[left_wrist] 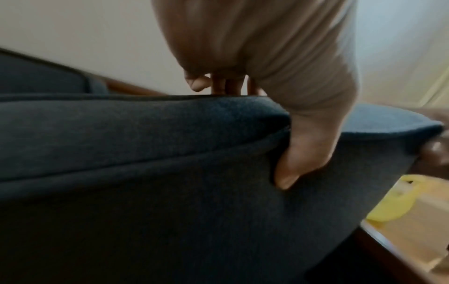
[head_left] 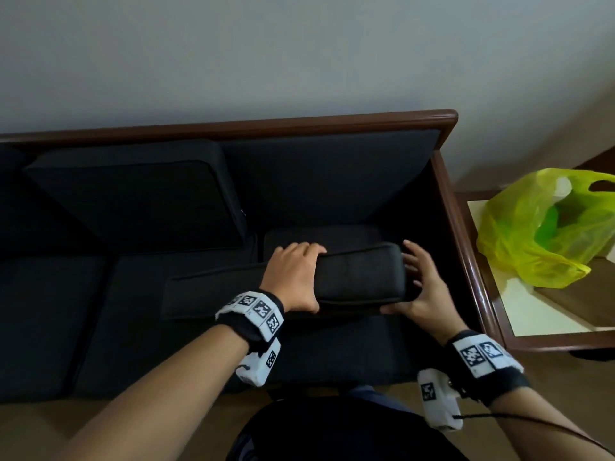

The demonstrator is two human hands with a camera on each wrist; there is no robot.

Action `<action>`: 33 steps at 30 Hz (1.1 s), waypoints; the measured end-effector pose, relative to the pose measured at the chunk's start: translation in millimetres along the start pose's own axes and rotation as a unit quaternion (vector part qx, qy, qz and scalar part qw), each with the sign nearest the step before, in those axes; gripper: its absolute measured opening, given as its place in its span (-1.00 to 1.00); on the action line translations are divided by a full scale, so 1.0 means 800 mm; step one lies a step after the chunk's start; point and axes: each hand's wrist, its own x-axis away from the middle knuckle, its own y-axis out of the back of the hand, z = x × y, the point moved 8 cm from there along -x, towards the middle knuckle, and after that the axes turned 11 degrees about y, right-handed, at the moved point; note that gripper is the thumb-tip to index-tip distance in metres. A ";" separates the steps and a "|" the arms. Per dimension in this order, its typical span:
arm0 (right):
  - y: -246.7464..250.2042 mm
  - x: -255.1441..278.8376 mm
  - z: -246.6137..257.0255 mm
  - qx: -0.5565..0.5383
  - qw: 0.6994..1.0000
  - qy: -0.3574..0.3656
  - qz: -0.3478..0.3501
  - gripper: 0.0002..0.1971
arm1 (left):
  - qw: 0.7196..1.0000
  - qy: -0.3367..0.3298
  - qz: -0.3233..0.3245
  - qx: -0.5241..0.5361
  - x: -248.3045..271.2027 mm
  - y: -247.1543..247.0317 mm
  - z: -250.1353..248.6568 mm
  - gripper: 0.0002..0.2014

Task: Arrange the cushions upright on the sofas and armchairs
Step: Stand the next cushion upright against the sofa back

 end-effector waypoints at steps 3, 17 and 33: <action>0.001 0.005 -0.038 0.079 0.994 -0.073 -0.018 0.37 | 1.000 0.000 0.003 0.007 -0.006 -0.037 -0.024 0.01; 0.050 0.013 -0.103 0.070 0.923 -0.331 -0.184 -0.18 | 0.923 0.338 -0.057 0.173 0.019 -0.053 0.177 -0.28; 0.059 0.065 -0.149 -0.033 0.830 -0.496 -0.254 0.28 | 0.630 0.531 0.031 0.566 0.079 -0.129 0.264 -0.17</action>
